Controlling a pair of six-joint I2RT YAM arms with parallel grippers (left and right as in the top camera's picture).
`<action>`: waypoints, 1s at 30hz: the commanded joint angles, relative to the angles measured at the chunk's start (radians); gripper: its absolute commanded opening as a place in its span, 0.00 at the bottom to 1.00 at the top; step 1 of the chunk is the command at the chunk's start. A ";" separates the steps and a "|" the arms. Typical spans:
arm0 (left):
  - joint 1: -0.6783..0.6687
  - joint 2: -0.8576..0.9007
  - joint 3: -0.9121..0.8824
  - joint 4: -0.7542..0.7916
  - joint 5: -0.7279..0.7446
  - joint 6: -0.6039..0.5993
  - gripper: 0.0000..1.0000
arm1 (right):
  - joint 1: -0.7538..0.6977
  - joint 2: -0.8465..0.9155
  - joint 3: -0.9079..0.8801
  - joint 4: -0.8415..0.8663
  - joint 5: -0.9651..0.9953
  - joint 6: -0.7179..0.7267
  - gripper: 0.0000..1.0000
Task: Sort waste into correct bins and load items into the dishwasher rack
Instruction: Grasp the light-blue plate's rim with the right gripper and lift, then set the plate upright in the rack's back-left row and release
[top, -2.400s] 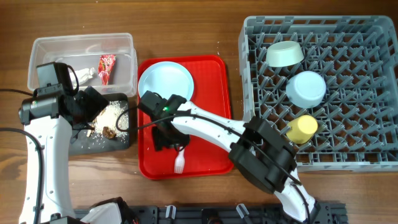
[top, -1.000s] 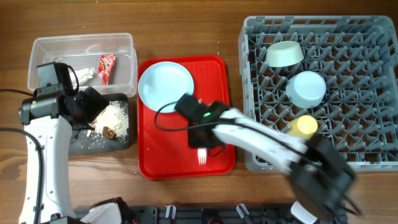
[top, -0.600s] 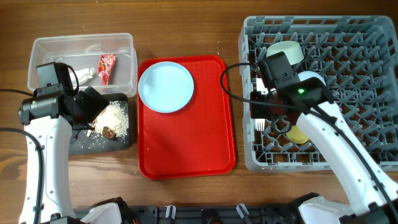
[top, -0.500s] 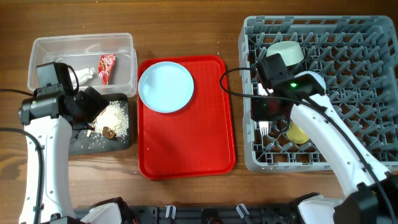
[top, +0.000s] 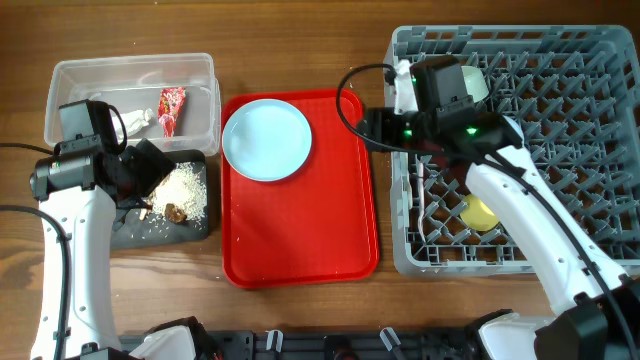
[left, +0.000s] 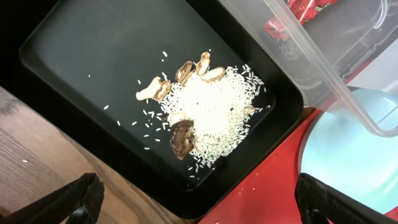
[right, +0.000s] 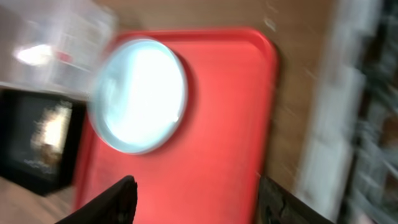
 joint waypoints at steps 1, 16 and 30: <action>0.005 -0.013 0.003 0.000 0.005 -0.013 1.00 | 0.100 0.107 0.016 0.113 -0.069 0.026 0.65; 0.005 -0.013 0.003 0.003 0.012 -0.013 1.00 | 0.255 0.539 0.016 0.143 0.412 0.364 0.16; 0.005 -0.013 0.003 0.004 0.039 -0.013 1.00 | 0.050 -0.170 0.016 0.023 0.740 -0.093 0.04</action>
